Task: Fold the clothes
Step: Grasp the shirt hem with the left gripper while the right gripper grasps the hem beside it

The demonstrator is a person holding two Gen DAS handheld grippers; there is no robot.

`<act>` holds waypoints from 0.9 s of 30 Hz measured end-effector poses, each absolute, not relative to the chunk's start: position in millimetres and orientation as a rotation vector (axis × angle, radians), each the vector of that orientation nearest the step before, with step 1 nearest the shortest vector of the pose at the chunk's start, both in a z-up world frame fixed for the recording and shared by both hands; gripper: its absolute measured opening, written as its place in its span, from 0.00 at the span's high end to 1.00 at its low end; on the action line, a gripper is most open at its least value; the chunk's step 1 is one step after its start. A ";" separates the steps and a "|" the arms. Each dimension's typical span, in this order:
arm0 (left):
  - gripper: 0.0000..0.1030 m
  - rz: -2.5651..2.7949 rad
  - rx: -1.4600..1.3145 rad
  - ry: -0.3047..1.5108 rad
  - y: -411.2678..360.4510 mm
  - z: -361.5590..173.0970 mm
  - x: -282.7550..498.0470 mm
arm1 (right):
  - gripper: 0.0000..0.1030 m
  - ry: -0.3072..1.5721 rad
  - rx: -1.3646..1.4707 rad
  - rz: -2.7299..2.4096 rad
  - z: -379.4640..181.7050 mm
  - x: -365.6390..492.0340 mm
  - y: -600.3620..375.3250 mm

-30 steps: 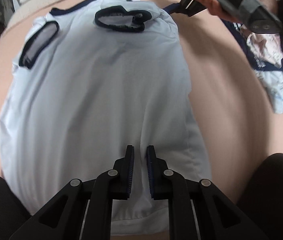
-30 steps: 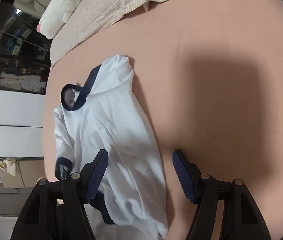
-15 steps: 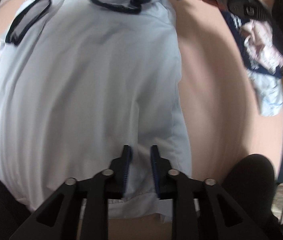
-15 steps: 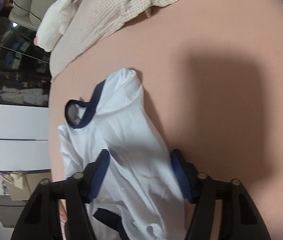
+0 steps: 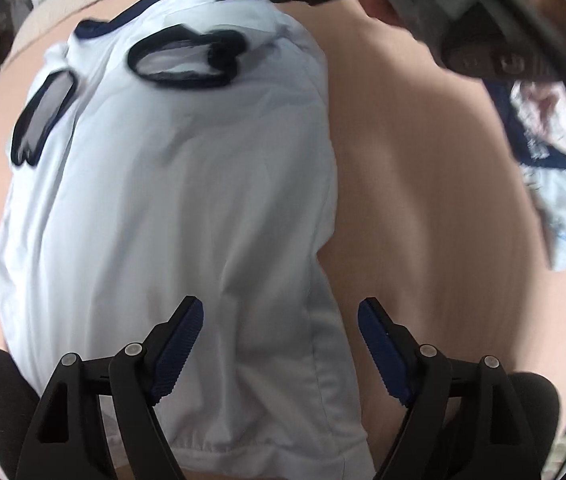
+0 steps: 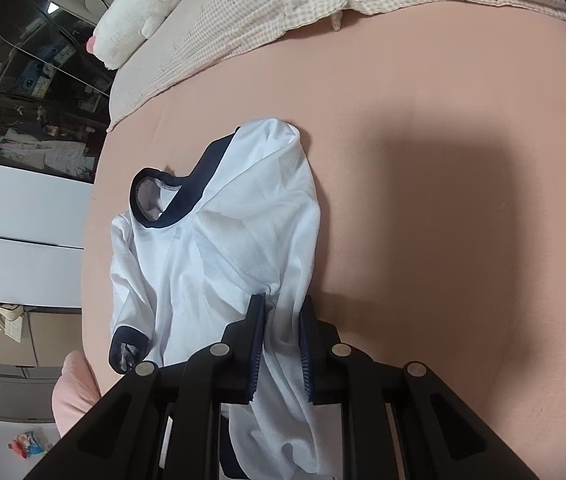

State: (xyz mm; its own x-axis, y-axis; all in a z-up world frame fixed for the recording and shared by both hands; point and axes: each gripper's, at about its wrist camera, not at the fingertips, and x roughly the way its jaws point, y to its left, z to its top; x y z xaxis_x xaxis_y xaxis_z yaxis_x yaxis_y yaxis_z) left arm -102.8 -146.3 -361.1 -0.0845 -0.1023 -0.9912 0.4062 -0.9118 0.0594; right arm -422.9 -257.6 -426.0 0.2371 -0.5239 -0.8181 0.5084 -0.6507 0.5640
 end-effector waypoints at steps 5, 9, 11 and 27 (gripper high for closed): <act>0.17 -2.030 1.817 0.196 -133.6 -375.0 -107.0 | 0.90 -0.030 1.644 -1.522 -428.1 -424.6 -253.6; 0.25 -2.092 1.792 0.312 -147.0 -371.9 -94.3 | 0.91 -0.046 1.645 -1.483 -429.9 -428.9 -251.5; 0.46 -2.119 1.773 0.346 -153.0 -365.5 -88.9 | 0.91 -0.046 1.646 -1.473 -429.9 -430.4 -251.8; 0.93 -2.116 1.700 1.102 -256.5 -340.6 -22.1 | 0.91 0.047 1.638 -1.531 -401.3 -422.6 -260.5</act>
State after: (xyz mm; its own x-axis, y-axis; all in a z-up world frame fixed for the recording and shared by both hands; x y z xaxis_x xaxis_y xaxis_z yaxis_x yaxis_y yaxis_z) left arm -22.1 -256.5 -340.6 -0.3117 0.2798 -0.9081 0.5835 -0.6979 -0.4153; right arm -422.6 -260.5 -401.3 0.2431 -0.5094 -0.8255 0.5595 -0.6215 0.5483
